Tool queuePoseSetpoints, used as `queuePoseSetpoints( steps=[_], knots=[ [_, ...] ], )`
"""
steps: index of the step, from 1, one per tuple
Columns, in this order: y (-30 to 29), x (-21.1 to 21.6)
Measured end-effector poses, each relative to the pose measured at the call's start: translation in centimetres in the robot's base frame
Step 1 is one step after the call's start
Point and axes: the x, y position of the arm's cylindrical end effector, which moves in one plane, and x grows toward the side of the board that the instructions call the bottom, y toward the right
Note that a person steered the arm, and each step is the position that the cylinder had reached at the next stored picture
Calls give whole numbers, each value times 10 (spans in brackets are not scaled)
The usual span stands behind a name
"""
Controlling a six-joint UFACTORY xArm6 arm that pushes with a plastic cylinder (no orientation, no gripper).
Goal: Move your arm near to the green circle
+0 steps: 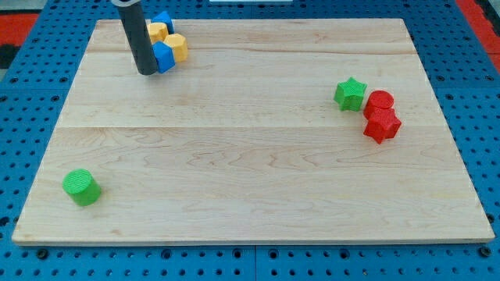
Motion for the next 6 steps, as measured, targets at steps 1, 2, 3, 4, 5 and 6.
queuePoseSetpoints(
  steps=[1,2,3,4,5,6],
  knots=[
    [0,-25],
    [-7,-1],
    [5,98],
    [27,201],
    [29,259],
    [-18,290]
  ],
)
